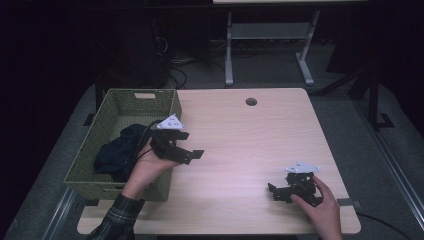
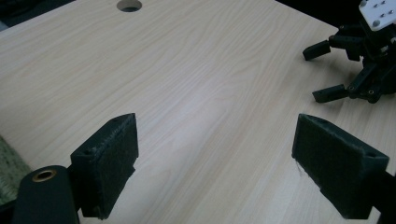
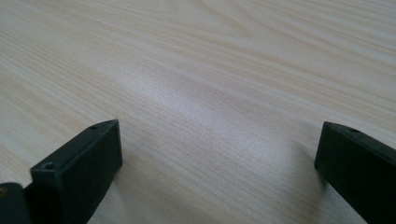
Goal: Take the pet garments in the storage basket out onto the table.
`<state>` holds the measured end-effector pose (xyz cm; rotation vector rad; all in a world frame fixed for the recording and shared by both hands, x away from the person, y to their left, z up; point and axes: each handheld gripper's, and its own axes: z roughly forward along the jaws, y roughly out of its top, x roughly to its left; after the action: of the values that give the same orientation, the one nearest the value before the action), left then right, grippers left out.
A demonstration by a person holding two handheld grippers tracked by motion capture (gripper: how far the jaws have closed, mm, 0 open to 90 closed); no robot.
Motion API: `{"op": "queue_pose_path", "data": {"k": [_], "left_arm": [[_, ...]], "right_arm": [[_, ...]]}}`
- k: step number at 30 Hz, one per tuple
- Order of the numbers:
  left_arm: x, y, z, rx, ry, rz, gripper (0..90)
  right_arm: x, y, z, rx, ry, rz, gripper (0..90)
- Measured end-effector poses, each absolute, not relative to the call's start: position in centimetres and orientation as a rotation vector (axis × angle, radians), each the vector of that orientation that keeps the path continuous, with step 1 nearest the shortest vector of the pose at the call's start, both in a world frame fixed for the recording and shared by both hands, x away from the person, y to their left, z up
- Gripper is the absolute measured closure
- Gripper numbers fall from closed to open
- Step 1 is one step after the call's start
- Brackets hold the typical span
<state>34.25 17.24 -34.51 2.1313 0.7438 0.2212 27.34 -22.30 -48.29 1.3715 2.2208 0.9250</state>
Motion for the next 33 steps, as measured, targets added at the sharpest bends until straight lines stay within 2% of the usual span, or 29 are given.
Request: {"op": "queue_pose_path", "data": {"k": [19,33], "left_arm": [[34.9,21.1,-34.2,2.097,0.827,0.279,16.3],[35.5,25.0,-34.1,2.085,0.902,0.332,26.6]], "right_arm": [[27.3,-22.3,-48.3,1.374,2.219,0.926,0.4],[27.3,-22.3,-48.3,1.373,2.220,0.926,0.4]]}}
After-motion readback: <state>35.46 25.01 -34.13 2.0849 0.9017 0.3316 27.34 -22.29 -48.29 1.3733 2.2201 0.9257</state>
